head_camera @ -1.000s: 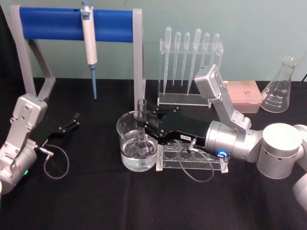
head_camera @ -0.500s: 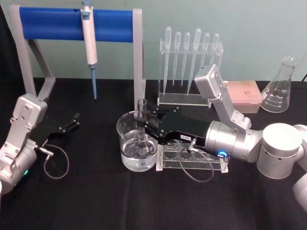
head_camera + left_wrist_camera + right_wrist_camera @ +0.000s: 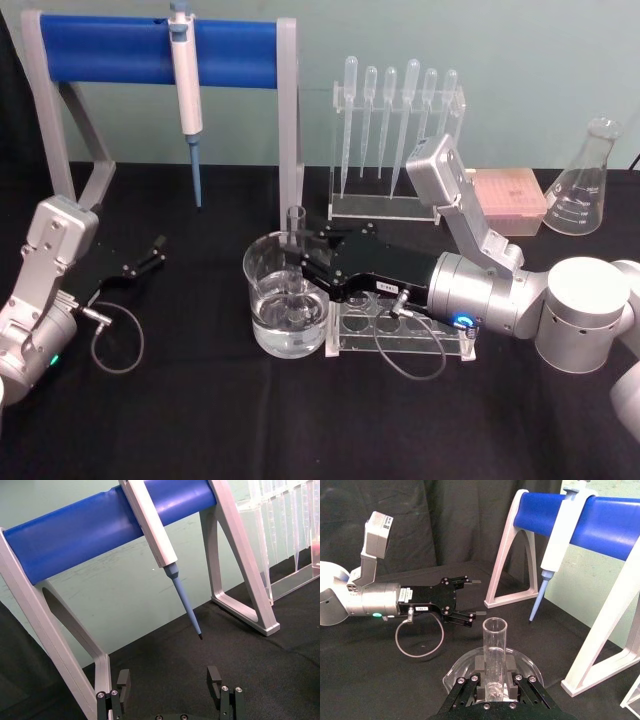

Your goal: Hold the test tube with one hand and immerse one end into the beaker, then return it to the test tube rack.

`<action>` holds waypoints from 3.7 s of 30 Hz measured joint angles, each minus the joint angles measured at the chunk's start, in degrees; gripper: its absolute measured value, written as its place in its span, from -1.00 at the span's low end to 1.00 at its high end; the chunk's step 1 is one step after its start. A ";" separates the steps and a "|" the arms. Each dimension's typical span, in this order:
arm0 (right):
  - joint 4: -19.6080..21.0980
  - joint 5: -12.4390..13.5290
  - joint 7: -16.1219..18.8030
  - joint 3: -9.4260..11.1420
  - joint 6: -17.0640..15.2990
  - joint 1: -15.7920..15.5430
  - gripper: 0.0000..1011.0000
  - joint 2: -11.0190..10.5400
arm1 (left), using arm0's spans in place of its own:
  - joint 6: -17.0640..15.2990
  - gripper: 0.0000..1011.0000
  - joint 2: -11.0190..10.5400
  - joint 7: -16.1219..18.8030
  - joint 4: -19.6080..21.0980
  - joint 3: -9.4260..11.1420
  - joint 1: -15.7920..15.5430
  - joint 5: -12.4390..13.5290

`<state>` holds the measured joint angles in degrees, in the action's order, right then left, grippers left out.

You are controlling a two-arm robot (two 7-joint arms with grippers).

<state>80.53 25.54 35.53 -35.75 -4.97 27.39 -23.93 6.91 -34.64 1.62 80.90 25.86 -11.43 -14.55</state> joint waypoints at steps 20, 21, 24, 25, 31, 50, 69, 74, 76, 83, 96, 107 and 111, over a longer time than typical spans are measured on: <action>0.00 0.00 0.00 0.00 0.00 0.00 -0.53 0.00 | 0.00 0.98 0.00 0.00 0.00 0.00 0.00 0.00; 0.00 0.00 0.01 0.00 0.00 0.00 -0.53 0.00 | 0.00 0.98 0.00 0.00 0.00 0.00 0.00 0.00; 0.00 0.00 0.00 0.00 0.00 0.00 -0.53 0.00 | 0.00 0.98 0.00 0.00 0.00 0.00 0.00 0.00; 0.00 0.00 0.00 0.00 0.00 0.00 -0.53 0.00 | 0.00 0.98 0.00 0.00 0.00 0.00 0.00 0.00; 0.00 0.00 0.00 0.00 0.00 0.00 -0.53 0.00 | 0.00 0.98 0.00 0.00 0.00 0.00 0.00 0.00; 0.00 0.00 0.00 0.00 0.00 0.00 -0.53 0.00 | 0.00 0.98 0.00 0.00 0.00 0.00 0.00 0.00; 0.00 0.00 0.00 0.00 0.00 0.00 -0.53 0.00 | 0.00 0.98 0.00 0.00 0.00 0.00 0.00 0.00; 0.00 0.00 0.00 0.00 0.00 0.00 -0.53 0.00 | 0.00 0.98 0.00 0.00 0.00 0.00 0.00 0.00; 0.01 0.00 0.00 0.00 0.00 -0.01 -0.53 0.00 | 0.00 0.98 0.00 0.00 0.00 0.00 0.00 0.00; 0.01 0.00 0.00 0.00 0.00 -0.01 -0.53 0.00 | 0.00 0.98 0.00 0.00 0.00 0.00 0.00 0.00; 0.00 0.00 0.01 0.00 0.00 0.00 -0.53 0.00 | 0.00 0.98 0.00 0.00 0.00 0.00 0.00 0.00; 0.00 0.00 0.00 0.00 0.00 0.00 -0.53 0.00 | 0.00 0.98 0.00 0.00 0.00 0.00 0.00 0.00; 0.00 0.00 0.00 0.00 0.00 0.00 -0.53 0.00 | 0.00 0.98 0.00 0.00 0.00 0.00 0.00 0.00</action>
<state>80.53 25.53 35.53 -35.74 -4.97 27.39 -23.93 6.91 -34.65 1.62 80.90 25.86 -11.43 -14.55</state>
